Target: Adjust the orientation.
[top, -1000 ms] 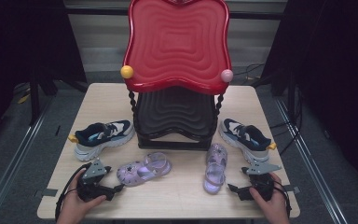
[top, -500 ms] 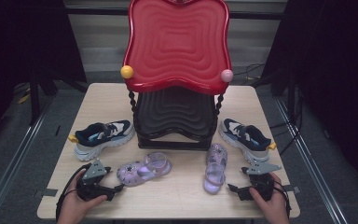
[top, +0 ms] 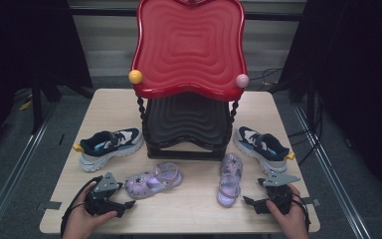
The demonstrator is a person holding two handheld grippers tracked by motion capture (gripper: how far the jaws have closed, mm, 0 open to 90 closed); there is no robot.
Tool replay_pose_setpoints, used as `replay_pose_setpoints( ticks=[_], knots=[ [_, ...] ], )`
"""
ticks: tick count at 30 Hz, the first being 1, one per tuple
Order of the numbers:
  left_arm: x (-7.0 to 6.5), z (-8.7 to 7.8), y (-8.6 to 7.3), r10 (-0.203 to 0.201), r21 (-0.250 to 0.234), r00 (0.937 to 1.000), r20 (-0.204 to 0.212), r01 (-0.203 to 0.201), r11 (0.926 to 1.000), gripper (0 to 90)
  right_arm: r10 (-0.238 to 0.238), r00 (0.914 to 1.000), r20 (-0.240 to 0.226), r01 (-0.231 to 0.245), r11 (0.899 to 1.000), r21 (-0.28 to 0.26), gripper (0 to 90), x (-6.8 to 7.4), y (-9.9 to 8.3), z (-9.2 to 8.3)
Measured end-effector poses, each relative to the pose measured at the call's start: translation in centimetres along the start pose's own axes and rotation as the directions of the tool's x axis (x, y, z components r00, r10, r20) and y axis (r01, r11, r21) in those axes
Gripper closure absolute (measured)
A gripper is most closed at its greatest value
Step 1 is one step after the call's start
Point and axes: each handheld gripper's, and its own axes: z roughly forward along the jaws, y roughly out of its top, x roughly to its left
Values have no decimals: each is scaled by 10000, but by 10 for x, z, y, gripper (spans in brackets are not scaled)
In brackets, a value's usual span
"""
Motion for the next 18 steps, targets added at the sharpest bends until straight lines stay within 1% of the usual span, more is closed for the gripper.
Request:
replay_pose_setpoints(
  ticks=[2, 5, 6, 7, 8, 9, 11, 13, 15, 17, 18],
  knots=[
    [1, 1, 1, 117, 24, 9999, -101, -116, 9999, 217, 1, 10000, -1, -1, 10000, 1, 128, 0, 0, 0],
    [1, 2, 1, 79, 1, 9998, -192, -79, 10000, 216, 1, 10000, 0, -1, 10000, -1, 128, 0, 0, 0],
    [2, 3, 1, -190, -118, 9995, -268, 187, 9998, 216, 2, 10000, 1, -2, 10000, -1, 129, 0, 0, 0],
    [4, 2, 1, -177, -65, 9992, -361, 174, 9998, 217, 1, 10000, 1, -1, 10000, -1, 129, 0, 0, 0],
    [4, 2, 1, -177, -65, 9992, -361, 174, 9998, 217, 1, 10000, 1, -1, 10000, -1, 129, 0, 0, 0],
    [7, 2, 1, -227, -94, 9989, -406, 224, 9997, 209, 1, 10000, 0, -1, 10000, -1, 128, 0, 0, 0],
    [7, 3, 1, -278, -96, 9989, -389, 275, 9996, 198, 3, 10000, -1, -3, 10000, 0, 128, 0, 0, 0],
    [7, 2, 1, -209, -61, 9986, -477, 207, 9998, 198, 8, 10000, 2, -8, 10000, 2, 129, 0, 0, 0],
    [8, 3, 0, -284, -110, 9987, -425, 280, 9995, 201, -12, 10000, 0, 12, 10000, -3, 128, 0, 0, 0],
    [10, 2, 0, -420, -115, 9979, -493, 415, 9991, 205, 5, 10000, 3, -5, 10000, 2, 129, 0, 0, 0],
    [10, 2, 0, -420, -115, 9979, -493, 415, 9991, 205, 4, 10000, 0, -4, 10000, -1, 128, 0, 0, 0]
  ],
)
